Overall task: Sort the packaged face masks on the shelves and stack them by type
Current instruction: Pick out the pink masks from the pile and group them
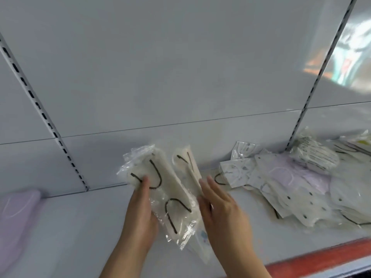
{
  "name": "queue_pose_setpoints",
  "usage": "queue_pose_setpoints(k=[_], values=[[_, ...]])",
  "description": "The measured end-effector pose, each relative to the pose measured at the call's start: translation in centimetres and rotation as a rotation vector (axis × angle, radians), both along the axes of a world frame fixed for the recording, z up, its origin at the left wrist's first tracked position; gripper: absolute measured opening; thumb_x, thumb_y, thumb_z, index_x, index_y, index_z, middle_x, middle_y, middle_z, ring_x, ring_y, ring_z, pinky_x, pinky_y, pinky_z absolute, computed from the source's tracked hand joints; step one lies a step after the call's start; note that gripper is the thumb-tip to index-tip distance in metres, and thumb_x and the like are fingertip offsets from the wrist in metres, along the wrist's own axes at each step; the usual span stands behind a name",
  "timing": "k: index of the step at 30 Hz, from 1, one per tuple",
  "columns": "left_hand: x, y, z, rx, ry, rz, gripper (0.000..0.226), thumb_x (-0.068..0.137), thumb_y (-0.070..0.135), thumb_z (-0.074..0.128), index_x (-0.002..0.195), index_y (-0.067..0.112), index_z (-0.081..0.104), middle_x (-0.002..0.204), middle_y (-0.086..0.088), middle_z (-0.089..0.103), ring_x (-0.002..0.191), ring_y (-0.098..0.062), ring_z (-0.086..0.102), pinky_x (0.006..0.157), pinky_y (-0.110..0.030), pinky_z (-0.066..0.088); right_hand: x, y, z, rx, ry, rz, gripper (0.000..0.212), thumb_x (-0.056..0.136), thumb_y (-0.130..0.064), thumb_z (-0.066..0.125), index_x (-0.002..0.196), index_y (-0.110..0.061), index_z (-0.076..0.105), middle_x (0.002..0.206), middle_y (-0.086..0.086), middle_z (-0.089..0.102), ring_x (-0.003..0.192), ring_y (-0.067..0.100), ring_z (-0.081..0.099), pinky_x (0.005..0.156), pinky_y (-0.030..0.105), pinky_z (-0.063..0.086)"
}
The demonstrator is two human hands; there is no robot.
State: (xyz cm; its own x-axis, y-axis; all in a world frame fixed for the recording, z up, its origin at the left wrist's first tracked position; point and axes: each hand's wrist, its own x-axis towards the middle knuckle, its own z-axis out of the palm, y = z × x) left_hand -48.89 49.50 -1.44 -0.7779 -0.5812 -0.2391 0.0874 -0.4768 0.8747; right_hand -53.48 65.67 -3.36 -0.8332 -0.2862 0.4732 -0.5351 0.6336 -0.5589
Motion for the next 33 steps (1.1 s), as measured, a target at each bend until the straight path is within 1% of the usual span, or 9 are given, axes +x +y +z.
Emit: queue_pose_setpoints(k=[6, 12, 14, 17, 21, 24, 27, 31, 33], values=[[0.8, -0.3, -0.2, -0.073, -0.032, 0.082, 0.022, 0.094, 0.012, 0.065, 0.115, 0.007, 0.070, 0.106, -0.020, 0.076, 0.087, -0.025, 0.076, 0.068, -0.032, 0.062, 0.1, -2.9, -1.8, 0.153, -0.109, 0.536, 0.063, 0.094, -0.072, 0.026, 0.145, -0.040, 0.045, 0.153, -0.022, 0.038, 0.135, 0.003, 0.039, 0.106, 0.013, 0.032], [2.0, -3.9, -0.5, -0.020, -0.071, 0.221, 0.028, 0.092, -0.001, 0.063, 0.120, -0.001, 0.067, 0.102, -0.014, 0.076, 0.093, -0.026, 0.074, 0.080, -0.035, 0.056, -7.0, -1.6, -1.0, 0.391, -0.258, 0.151, 0.076, 0.094, -0.061, 0.049, 0.156, -0.025, 0.025, 0.160, -0.009, 0.030, 0.145, 0.015, 0.032, 0.112, 0.032, 0.035], [2.0, -4.1, -0.4, -0.064, -0.077, 0.206, 0.025, 0.094, 0.000, 0.062, 0.119, 0.001, 0.066, 0.088, -0.001, 0.079, 0.081, -0.014, 0.075, 0.086, -0.038, 0.056, -8.6, -2.4, -1.0, 0.503, -0.335, 0.064, 0.079, 0.091, -0.064, 0.051, 0.152, -0.021, 0.030, 0.156, -0.005, 0.036, 0.143, 0.020, 0.034, 0.107, 0.034, 0.038], [1.7, -4.0, -0.4, -0.120, -0.084, 0.178, 0.024, 0.097, -0.006, 0.055, 0.119, -0.001, 0.063, 0.075, 0.004, 0.076, 0.061, 0.004, 0.069, 0.065, -0.018, 0.057, -9.4, -3.9, -1.9, 0.497, -0.319, -0.019, 0.036, 0.091, -0.054, 0.054, 0.102, -0.021, 0.063, 0.111, 0.001, 0.064, 0.112, 0.023, 0.058, 0.073, 0.030, 0.041], [1.0, -4.2, 0.1, -0.064, -0.109, 0.151, 0.022, 0.094, -0.004, 0.060, 0.114, 0.001, 0.068, 0.113, -0.021, 0.072, 0.099, -0.027, 0.072, 0.091, -0.038, 0.056, -9.5, -3.4, -1.7, 0.412, -0.288, -0.017, 0.028, 0.098, -0.038, 0.052, 0.089, -0.019, 0.071, 0.090, 0.002, 0.070, 0.089, 0.024, 0.064, 0.061, 0.030, 0.038], [0.6, -4.7, 0.8, -0.050, -0.166, 0.097, 0.020, 0.094, -0.005, 0.059, 0.110, 0.001, 0.069, 0.107, -0.022, 0.073, 0.095, -0.033, 0.070, 0.088, -0.043, 0.054, -9.7, -1.7, -0.3, -0.026, -0.363, 0.037, 0.017, 0.092, -0.036, 0.065, 0.085, -0.028, 0.078, 0.081, -0.009, 0.074, 0.081, 0.012, 0.067, 0.073, 0.033, 0.053], [0.3, -5.0, 1.1, -0.033, -0.226, -0.033, 0.018, 0.096, -0.005, 0.055, 0.109, -0.004, 0.068, 0.091, -0.022, 0.075, 0.086, -0.033, 0.069, 0.078, -0.039, 0.052, -7.5, -1.3, 3.2, -0.386, -0.252, 0.279, 0.012, 0.089, -0.028, 0.072, 0.089, -0.038, 0.079, 0.099, -0.027, 0.073, 0.101, -0.007, 0.065, 0.098, 0.026, 0.049], [-0.5, -5.2, 1.1, 0.075, -0.253, -0.207, 0.031, 0.098, 0.007, 0.053, 0.121, -0.008, 0.066, 0.100, -0.023, 0.074, 0.084, -0.035, 0.071, 0.082, -0.045, 0.052, -4.0, -1.9, 4.5, -0.031, -0.116, 0.685, 0.018, 0.092, -0.037, 0.066, 0.107, -0.042, 0.075, 0.133, -0.034, 0.055, 0.139, -0.009, 0.031, 0.120, 0.024, 0.007], [-0.6, -4.9, 1.0, 0.133, -0.213, -0.247, 0.036, 0.103, 0.020, 0.046, 0.121, -0.002, 0.068, 0.110, -0.024, 0.074, 0.093, -0.037, 0.074, 0.087, -0.048, 0.051, -3.8, -1.6, 3.1, 0.046, -0.189, 0.794, 0.020, 0.094, -0.030, 0.066, 0.110, -0.034, 0.076, 0.144, -0.024, 0.051, 0.144, -0.009, 0.021, 0.122, 0.030, 0.014]])
